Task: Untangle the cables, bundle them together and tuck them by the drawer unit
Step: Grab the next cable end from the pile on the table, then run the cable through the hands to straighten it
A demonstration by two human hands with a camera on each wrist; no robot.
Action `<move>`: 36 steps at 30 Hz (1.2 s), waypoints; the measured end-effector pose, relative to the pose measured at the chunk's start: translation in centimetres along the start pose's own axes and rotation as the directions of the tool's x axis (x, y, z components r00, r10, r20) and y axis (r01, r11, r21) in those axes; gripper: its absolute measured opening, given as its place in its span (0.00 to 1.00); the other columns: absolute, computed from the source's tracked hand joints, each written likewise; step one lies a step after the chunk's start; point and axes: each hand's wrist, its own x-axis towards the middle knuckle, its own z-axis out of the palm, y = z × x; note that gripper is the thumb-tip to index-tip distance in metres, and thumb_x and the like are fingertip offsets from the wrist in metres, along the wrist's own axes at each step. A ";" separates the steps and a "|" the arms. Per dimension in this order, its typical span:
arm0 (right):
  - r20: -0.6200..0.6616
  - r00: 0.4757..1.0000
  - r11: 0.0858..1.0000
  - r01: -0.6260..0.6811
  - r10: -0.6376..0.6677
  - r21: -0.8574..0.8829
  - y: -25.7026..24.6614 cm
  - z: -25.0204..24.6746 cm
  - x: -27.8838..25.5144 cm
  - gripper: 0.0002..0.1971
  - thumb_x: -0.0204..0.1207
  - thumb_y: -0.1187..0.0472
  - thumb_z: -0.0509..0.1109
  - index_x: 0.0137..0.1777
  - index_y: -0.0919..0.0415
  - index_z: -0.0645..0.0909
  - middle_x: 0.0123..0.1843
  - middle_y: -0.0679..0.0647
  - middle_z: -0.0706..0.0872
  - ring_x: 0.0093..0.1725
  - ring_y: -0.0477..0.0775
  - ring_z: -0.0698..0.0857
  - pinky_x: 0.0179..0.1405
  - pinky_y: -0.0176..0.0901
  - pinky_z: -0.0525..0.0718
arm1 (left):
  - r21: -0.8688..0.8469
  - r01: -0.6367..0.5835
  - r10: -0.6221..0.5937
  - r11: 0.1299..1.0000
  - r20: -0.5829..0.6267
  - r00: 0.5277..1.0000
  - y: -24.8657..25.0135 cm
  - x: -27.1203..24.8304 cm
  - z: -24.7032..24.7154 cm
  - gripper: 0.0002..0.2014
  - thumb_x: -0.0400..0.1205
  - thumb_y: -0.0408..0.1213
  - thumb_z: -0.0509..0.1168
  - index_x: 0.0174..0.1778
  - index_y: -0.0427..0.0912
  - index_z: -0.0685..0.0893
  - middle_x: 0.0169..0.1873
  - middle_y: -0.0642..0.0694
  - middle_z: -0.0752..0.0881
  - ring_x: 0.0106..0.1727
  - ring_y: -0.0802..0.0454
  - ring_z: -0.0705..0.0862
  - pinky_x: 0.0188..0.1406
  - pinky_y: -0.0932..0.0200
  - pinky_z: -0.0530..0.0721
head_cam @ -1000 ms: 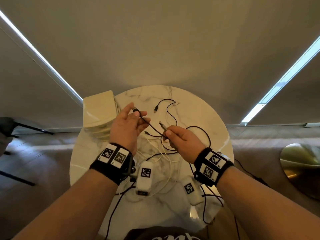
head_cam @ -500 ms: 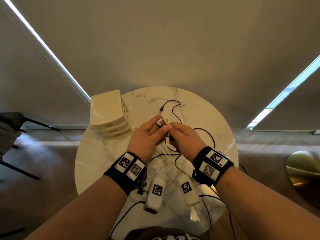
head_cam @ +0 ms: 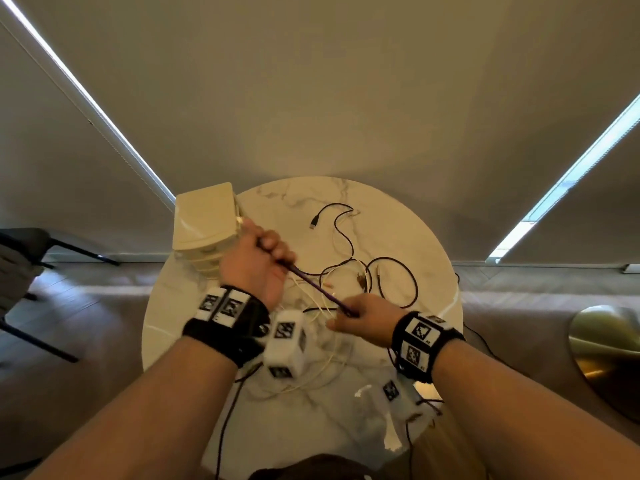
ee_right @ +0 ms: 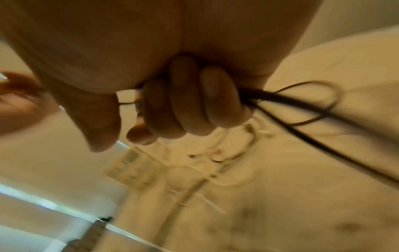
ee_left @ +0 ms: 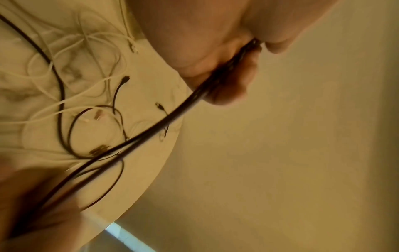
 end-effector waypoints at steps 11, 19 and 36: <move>-0.057 0.922 0.766 -0.352 0.384 -0.538 9.5 -0.9 2.0 0.18 0.80 0.36 0.66 0.57 0.47 0.87 0.50 0.48 0.89 0.51 0.52 0.86 0.52 0.45 0.84 | -0.098 0.019 -0.018 0.995 0.006 1.000 1.5 3.4 -5.0 0.12 0.92 0.39 0.53 0.46 0.44 0.79 0.32 0.51 0.72 0.27 0.56 0.70 0.27 0.63 0.73; -0.154 0.975 0.966 -0.188 0.162 -0.175 1.6 -4.9 10.4 0.14 0.78 0.45 0.74 0.60 0.47 0.87 0.55 0.48 0.88 0.55 0.52 0.85 0.53 0.42 0.78 | 0.052 0.196 -0.194 0.979 -0.051 0.980 1.2 5.7 -7.7 0.19 0.92 0.47 0.57 0.35 0.47 0.74 0.25 0.52 0.62 0.23 0.55 0.63 0.26 0.59 0.68; -0.480 0.791 0.924 -0.297 0.380 0.242 -1.2 -5.1 21.5 0.28 0.70 0.43 0.82 0.66 0.50 0.76 0.64 0.56 0.83 0.59 0.60 0.85 0.54 0.51 0.84 | 0.143 0.333 -0.321 0.932 -0.096 0.942 1.0 8.5 -8.0 0.20 0.92 0.44 0.54 0.33 0.46 0.72 0.25 0.49 0.64 0.25 0.50 0.69 0.34 0.52 0.81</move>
